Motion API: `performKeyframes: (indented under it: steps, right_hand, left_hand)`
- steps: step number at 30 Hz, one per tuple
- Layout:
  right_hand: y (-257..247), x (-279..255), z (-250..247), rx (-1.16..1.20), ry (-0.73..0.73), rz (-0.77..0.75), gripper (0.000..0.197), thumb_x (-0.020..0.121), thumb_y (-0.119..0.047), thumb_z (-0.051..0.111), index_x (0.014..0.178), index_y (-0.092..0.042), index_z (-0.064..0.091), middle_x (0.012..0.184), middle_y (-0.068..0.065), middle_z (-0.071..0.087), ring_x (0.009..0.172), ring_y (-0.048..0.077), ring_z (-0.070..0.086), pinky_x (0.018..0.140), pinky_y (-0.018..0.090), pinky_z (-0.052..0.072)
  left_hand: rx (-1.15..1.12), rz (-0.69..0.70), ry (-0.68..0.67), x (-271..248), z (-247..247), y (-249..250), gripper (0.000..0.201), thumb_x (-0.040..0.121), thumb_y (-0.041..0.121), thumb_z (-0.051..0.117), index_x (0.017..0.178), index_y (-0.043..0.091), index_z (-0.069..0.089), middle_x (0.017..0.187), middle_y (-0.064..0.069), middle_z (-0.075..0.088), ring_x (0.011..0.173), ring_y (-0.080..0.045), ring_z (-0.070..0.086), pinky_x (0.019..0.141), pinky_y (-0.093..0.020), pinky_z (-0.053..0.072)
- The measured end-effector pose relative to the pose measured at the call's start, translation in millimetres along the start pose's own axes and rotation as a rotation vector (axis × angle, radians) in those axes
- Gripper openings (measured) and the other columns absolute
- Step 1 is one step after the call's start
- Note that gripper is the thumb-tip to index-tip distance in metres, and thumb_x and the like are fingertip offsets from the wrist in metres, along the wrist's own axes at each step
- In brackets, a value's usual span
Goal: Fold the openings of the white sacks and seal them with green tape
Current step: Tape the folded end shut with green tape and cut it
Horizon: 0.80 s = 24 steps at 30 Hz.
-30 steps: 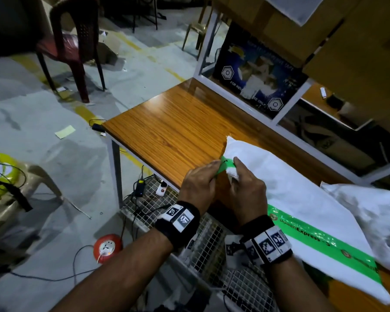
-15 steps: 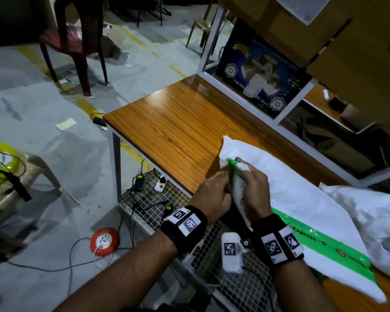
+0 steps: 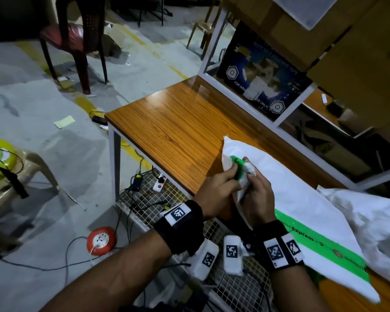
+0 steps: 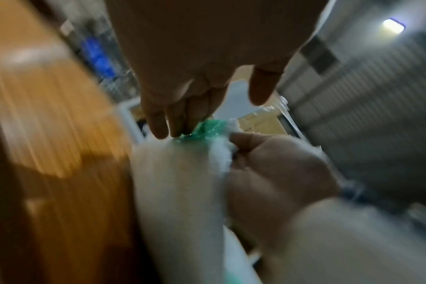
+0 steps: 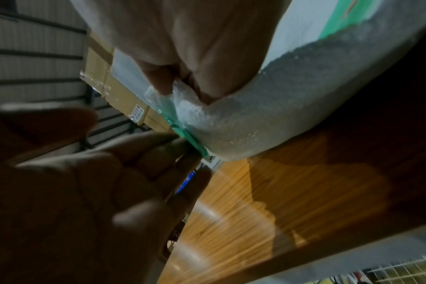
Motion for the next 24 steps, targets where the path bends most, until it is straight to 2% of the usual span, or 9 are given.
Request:
performKeyframes:
  steps: [3,5,6,8,11,15,17,21,24]
  right_hand:
    - [3.5,-3.1,9.3,-0.039,-0.28,0.055,0.041,0.095,0.007,0.05,0.136,0.014,0.047,0.135,0.029,0.055,0.132,0.015,0.05,0.099,0.01,0.042]
    - [4.7,-0.1,2.5,-0.216,-0.178,-0.027,0.049,0.101,0.002,0.036,0.149,-0.006,0.04,0.125,0.035,0.056,0.119,0.044,0.053,0.082,0.014,0.045]
    - [1.5,-4.0,5.3,-0.374,-0.203,-0.077,0.053,0.1,-0.007,0.032,0.151,-0.016,0.039,0.125,0.034,0.057,0.119,0.047,0.052,0.077,0.019,0.044]
    - [0.3,-11.2,4.9,-0.626,-0.24,-0.093,0.059,0.094,-0.02,0.029,0.152,-0.023,0.037,0.145,0.012,0.054,0.135,0.021,0.05,0.097,0.028,0.049]
    - [8.7,-23.6,8.8,-1.11,-0.336,-0.197,0.066,0.092,-0.032,0.026,0.157,-0.02,0.023,0.164,-0.005,0.019,0.151,0.004,0.015,0.124,0.036,0.019]
    - [40.2,-29.4,8.3,-1.476,-0.516,-0.167,0.071,0.092,-0.033,0.023,0.159,-0.017,0.006,0.161,-0.009,-0.004,0.153,0.01,-0.003,0.125,0.043,0.006]
    - [42.3,-31.8,-0.6,-1.688,-0.469,-0.221,0.073,0.09,-0.038,0.017,0.159,-0.013,0.009,0.166,0.001,0.004,0.154,0.016,0.002,0.124,0.05,0.008]
    - [40.5,-60.0,-37.1,-1.942,-0.148,-0.264,0.07,0.096,-0.048,0.019,0.155,-0.011,0.029,0.163,0.011,0.022,0.152,0.025,0.017,0.12,0.058,0.016]
    - [22.1,-100.7,-74.8,-1.783,0.082,-0.36,0.066,0.091,-0.033,0.033,0.153,-0.011,0.035,0.163,0.011,0.024,0.153,0.024,0.017,0.122,0.056,0.011]
  left_hand:
    - [-0.273,0.073,-0.062,1.7,6.4,7.6,0.054,0.093,0.038,0.053,0.144,0.019,0.051,0.138,0.004,0.059,0.13,-0.006,0.052,0.11,-0.029,0.039]
    - [-0.434,0.034,-0.053,-0.3,3.1,11.7,0.035,0.104,0.03,0.042,0.134,0.019,0.057,0.115,0.012,0.067,0.111,0.001,0.061,0.099,-0.02,0.04]
    - [-0.496,-0.009,-0.036,-0.6,-1.4,9.8,0.034,0.106,0.033,0.038,0.127,0.017,0.06,0.092,0.008,0.067,0.091,-0.008,0.064,0.091,-0.023,0.04]
    - [-0.582,-0.121,0.011,1.0,-15.5,0.7,0.047,0.098,0.053,0.042,0.101,0.014,0.067,0.07,-0.008,0.045,0.066,-0.029,0.039,0.071,-0.03,0.032]
    - [-0.584,-0.282,0.013,7.6,-35.2,-13.8,0.066,0.084,0.07,0.05,0.097,0.01,0.072,0.08,-0.014,0.049,0.072,-0.022,0.04,0.07,-0.036,0.035]
    - [-0.434,-0.395,0.092,15.1,-49.2,-21.0,0.039,0.08,0.04,0.078,0.089,0.006,0.059,0.065,-0.009,0.047,0.048,-0.019,0.047,0.055,-0.027,0.04]
    - [-0.225,-0.378,0.155,19.4,-59.8,-33.4,0.032,0.072,0.023,0.085,0.078,0.002,0.062,0.064,-0.011,0.05,0.05,-0.022,0.05,0.051,-0.031,0.042]
    - [-0.107,-0.389,0.174,21.0,-72.2,-59.5,0.018,0.075,0.003,0.078,0.092,0.0,0.075,0.093,-0.018,0.075,0.088,-0.034,0.072,0.082,-0.046,0.058]
    - [-0.127,-0.404,0.258,25.6,-79.5,-64.6,0.024,0.081,0.0,0.075,0.105,-0.003,0.07,0.091,-0.018,0.073,0.066,-0.023,0.07,0.052,-0.032,0.058]
Point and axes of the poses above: each hand's wrist, its own x-axis towards the middle knuckle, its own z-axis out of the palm, y = z × x, the point moved 4 cm from there along x, towards the middle knuckle
